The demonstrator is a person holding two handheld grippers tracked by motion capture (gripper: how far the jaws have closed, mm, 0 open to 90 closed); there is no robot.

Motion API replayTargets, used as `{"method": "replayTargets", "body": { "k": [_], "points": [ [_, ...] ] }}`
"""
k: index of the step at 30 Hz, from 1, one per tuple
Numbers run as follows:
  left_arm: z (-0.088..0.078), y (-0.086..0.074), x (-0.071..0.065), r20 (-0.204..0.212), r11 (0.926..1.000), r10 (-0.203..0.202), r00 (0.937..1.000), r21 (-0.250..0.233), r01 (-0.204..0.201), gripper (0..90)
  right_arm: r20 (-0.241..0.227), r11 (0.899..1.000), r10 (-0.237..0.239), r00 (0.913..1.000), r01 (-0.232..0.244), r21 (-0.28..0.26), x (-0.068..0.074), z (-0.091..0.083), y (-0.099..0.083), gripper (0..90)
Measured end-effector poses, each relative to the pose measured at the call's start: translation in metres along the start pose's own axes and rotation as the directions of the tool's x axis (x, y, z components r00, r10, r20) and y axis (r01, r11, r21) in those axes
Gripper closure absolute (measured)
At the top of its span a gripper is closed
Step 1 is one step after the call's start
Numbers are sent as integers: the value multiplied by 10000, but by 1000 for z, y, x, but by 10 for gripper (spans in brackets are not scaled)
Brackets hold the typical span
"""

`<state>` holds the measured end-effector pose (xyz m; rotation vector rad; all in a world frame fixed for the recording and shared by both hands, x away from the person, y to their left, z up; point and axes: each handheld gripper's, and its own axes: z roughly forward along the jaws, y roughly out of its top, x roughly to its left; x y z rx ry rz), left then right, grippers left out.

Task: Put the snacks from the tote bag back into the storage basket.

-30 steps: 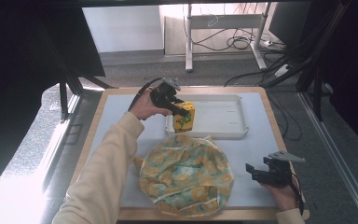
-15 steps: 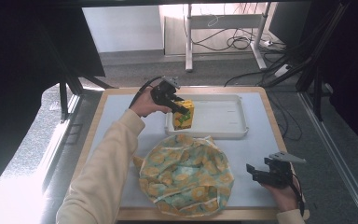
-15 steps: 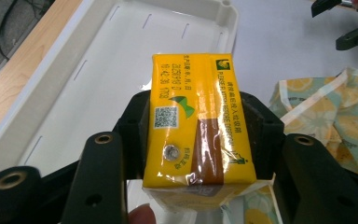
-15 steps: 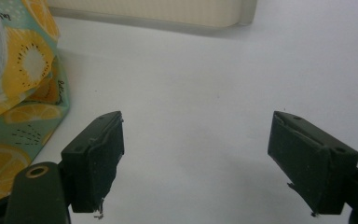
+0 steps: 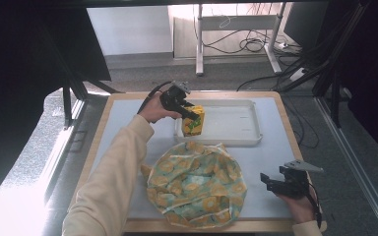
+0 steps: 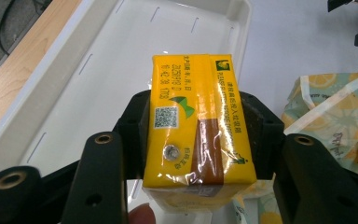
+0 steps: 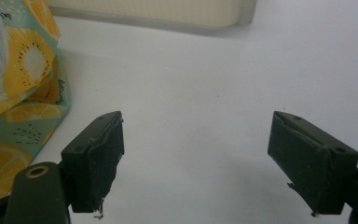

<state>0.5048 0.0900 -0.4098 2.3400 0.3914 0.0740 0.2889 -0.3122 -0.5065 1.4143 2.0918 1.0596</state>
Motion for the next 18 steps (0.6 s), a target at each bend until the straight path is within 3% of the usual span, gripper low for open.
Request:
{"method": "replayTargets", "body": {
  "k": [18],
  "points": [
    [12, -7, 13, 109, 9999, -109, 9999, 23, 109, 518, 27, 10000, 34, 10000, -34, 36, -1, 1, -1, 186]
  ]
}}
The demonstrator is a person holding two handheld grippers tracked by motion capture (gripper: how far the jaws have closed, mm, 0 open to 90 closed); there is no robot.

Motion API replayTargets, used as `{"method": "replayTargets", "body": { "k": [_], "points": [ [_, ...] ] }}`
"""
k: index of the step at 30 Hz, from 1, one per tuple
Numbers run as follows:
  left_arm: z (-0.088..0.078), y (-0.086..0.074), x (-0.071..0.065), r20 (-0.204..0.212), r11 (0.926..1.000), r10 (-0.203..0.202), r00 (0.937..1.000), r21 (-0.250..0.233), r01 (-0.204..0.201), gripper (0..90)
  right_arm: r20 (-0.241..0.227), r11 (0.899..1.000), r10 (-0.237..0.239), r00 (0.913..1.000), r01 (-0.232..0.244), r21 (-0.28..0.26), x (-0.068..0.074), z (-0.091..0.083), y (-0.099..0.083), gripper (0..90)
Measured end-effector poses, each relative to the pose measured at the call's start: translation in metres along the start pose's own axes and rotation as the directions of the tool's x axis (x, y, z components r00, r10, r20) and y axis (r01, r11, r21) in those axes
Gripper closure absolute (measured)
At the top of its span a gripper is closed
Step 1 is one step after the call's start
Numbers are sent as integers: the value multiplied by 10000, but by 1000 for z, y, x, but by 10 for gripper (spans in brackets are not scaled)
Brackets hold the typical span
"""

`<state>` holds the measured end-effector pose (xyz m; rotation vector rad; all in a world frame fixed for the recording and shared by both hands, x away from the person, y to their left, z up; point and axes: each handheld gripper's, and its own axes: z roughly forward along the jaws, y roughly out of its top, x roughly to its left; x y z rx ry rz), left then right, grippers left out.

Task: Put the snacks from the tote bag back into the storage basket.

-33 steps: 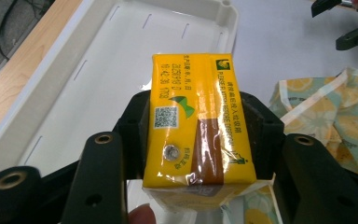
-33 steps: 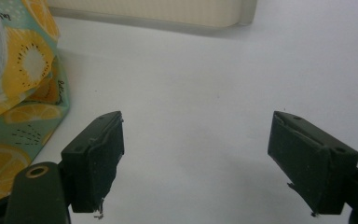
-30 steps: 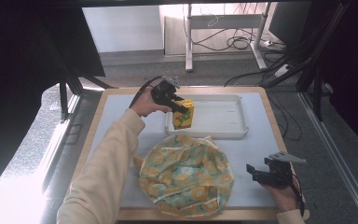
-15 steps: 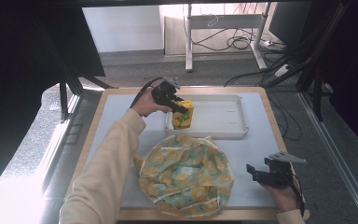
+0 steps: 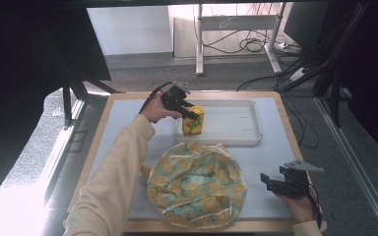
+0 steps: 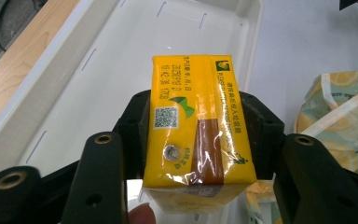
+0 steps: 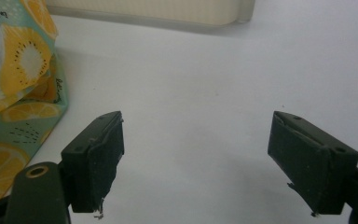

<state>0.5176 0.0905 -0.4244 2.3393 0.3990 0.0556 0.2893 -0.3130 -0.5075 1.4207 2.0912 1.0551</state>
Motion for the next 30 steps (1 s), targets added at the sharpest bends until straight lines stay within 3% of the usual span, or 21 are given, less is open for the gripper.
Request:
{"method": "replayTargets", "body": {
  "k": [19, 25, 30],
  "points": [
    [12, -16, 2, 434, 9995, 204, 9989, 244, -215, 515, 41, 10000, 22, 10000, -22, -4, -1, 0, 0, 186],
    [12, -19, 1, 403, 9993, 206, 9990, 309, -218, 509, 48, 10000, -7, 10000, 7, -5, 0, 1, 0, 186],
    [10, -19, -2, 119, 9984, 393, 9992, 390, -397, 480, 42, 10000, -57, 10000, 57, 4, 1, 1, 1, 186]
  ]
}}
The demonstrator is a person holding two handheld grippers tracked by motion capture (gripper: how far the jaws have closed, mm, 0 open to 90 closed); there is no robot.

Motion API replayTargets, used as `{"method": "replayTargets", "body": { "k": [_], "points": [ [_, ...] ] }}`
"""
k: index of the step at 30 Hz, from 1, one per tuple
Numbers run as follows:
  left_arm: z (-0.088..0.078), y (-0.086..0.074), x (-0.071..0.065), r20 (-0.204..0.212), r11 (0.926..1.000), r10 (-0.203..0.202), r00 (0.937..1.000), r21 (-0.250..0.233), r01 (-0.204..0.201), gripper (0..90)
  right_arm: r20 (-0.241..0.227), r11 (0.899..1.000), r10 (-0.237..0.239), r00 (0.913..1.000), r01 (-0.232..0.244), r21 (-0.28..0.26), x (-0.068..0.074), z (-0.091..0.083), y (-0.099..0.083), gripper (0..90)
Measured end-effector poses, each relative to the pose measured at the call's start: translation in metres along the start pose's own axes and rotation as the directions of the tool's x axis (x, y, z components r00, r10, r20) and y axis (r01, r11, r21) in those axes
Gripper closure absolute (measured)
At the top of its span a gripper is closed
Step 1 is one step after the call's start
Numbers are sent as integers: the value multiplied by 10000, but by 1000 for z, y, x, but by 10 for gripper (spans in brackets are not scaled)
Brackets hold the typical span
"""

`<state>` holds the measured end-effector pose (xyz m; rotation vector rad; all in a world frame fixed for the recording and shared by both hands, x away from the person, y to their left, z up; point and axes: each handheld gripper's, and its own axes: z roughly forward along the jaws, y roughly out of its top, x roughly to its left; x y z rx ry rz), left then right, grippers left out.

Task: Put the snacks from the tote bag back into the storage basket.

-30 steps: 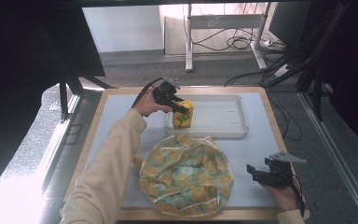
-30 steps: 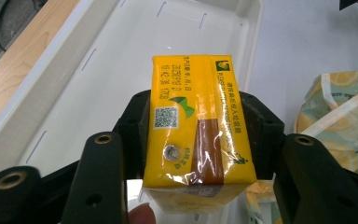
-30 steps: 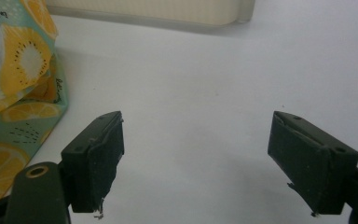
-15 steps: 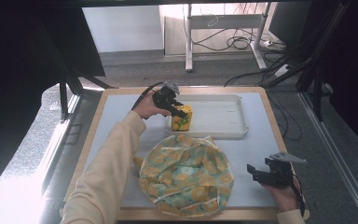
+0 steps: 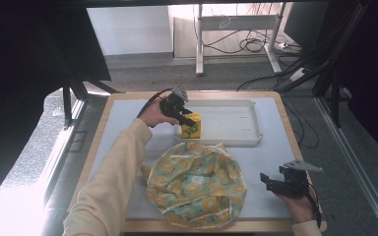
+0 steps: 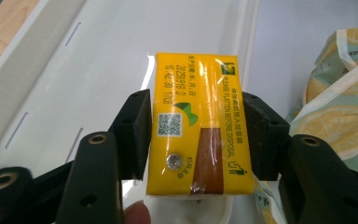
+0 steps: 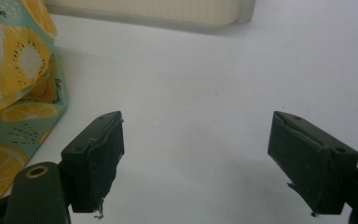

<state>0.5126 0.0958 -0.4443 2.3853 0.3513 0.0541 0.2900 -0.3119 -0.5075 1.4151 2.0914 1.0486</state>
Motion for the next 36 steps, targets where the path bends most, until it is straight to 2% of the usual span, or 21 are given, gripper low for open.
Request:
{"method": "replayTargets", "body": {
  "k": [3, 5, 11, 16, 32, 36],
  "points": [
    [-1, 1, -1, -135, 10000, 2, 9999, 18, -2, 441, -19, 10000, 10, 10000, -10, -13, 1, 0, 0, 186],
    [-1, 2, -2, -185, 10000, -41, 9998, 35, 42, 383, -30, 10000, 2, 10000, -2, -11, 1, 0, 0, 186],
    [-3, 4, -3, -429, 9999, -106, 9990, -130, 100, 302, -32, 10000, 16, 10000, -16, -21, 1, 0, 1, 186],
    [-6, 4, -4, -556, 9998, -193, 9983, -54, 191, 240, -28, 10000, 11, 10000, -11, -18, 1, 0, 1, 186],
    [-16, 9, -11, -575, 9986, -365, 9977, -408, 342, 177, -57, 10000, 23, 10000, -23, -70, -1, 0, 1, 186],
    [-22, 8, -15, -607, 9986, -305, 9977, -448, 278, 174, -68, 10000, 17, 10000, -17, -77, -1, 0, 1, 186]
  ]
}}
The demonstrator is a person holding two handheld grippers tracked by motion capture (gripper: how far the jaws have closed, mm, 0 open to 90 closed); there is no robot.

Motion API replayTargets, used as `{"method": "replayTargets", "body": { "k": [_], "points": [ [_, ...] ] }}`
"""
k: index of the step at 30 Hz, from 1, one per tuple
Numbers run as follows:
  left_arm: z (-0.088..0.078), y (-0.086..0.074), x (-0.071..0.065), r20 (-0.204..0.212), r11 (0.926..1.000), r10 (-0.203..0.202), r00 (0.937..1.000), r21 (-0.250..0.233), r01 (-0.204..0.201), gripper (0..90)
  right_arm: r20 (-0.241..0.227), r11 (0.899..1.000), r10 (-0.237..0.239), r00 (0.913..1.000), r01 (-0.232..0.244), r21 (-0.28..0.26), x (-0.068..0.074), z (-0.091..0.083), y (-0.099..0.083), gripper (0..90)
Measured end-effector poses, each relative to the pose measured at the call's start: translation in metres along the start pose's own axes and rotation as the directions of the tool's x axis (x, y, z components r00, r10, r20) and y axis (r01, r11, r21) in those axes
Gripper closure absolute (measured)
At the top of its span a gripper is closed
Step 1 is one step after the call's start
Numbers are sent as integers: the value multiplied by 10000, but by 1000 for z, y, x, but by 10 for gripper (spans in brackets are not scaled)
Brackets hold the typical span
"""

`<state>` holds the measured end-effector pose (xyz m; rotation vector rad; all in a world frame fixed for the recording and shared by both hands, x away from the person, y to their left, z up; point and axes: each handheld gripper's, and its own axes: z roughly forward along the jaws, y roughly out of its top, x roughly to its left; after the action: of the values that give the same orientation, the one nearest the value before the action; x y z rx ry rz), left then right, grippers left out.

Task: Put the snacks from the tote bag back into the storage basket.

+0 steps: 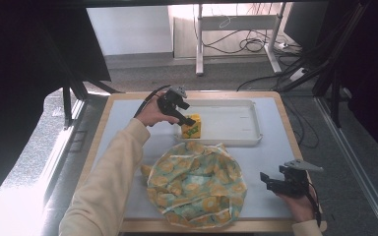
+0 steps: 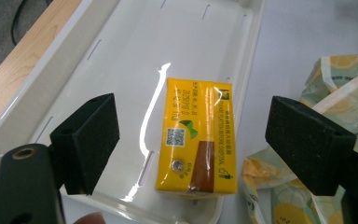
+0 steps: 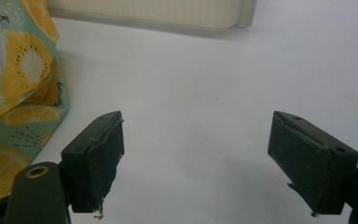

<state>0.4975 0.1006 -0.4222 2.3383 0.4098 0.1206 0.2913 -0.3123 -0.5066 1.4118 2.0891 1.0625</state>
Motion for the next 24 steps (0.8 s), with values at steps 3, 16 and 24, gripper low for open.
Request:
{"method": "replayTargets", "body": {
  "k": [3, 16, 24],
  "points": [
    [-4, -1, -4, -23, 10000, -39, 10000, -81, 39, 173, -17, 10000, 10, 10000, -10, -10, 0, 1, 0, 186],
    [-21, -5, -21, -465, 9989, -385, 9982, -296, 372, 183, -120, 9999, -34, 9999, 32, -116, 1, 3, 4, 186],
    [-36, -15, -43, -769, 9962, -740, 9943, -519, 701, 216, -103, 9998, -92, 9999, 90, -192, 2, 0, 5, 186]
  ]
}}
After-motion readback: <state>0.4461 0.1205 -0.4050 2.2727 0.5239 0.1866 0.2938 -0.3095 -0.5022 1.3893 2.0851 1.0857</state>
